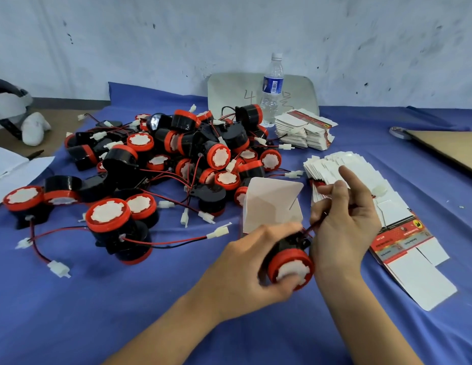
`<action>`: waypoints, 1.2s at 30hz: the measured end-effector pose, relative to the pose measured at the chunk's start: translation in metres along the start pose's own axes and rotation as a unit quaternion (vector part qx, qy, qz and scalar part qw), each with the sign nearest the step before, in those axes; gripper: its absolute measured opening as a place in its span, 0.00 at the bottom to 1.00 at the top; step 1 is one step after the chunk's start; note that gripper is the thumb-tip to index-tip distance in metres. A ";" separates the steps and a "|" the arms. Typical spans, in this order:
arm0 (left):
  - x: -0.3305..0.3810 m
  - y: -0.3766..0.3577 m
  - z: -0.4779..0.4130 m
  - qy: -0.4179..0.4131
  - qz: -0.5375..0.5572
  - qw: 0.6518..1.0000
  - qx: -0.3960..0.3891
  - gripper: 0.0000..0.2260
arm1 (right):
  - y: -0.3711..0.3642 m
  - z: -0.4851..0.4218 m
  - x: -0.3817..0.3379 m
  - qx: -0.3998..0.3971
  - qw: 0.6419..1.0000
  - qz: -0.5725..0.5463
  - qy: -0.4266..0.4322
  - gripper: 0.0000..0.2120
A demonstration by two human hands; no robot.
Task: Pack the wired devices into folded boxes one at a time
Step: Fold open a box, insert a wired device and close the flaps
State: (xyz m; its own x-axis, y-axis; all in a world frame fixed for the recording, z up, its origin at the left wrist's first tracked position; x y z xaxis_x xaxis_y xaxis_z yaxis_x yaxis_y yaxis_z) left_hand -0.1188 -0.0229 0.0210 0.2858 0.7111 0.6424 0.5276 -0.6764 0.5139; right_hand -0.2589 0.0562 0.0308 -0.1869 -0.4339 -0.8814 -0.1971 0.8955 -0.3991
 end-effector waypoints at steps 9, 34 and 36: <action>-0.017 0.102 0.024 0.031 0.070 0.904 0.421 0.03 | -0.073 0.087 -0.039 -0.346 0.794 0.254 0.429 0.21; -0.079 0.001 0.005 0.220 0.067 0.972 0.056 0.52 | -0.051 0.023 0.013 -0.249 0.962 -0.096 -0.058 0.10; -0.082 0.005 0.007 0.223 0.061 0.970 0.078 0.52 | -0.048 0.020 0.010 -0.245 0.964 -0.095 -0.039 0.10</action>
State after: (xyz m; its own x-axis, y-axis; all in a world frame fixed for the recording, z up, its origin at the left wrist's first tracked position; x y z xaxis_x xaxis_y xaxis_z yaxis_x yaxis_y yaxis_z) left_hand -0.1340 -0.0838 -0.0332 -0.0022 0.4512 0.8924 0.6357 -0.6883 0.3496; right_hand -0.2319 0.0108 0.0366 -0.0325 -0.5597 -0.8280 -0.6549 0.6378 -0.4054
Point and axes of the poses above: each hand's wrist, its own z-axis away from the middle knuckle, its own y-axis out of the back of the hand, x = y × z, the point moved 9 cm from there along -z, towards the middle knuckle, and after that the axes turned 5 degrees about z, right-handed, at the moved point
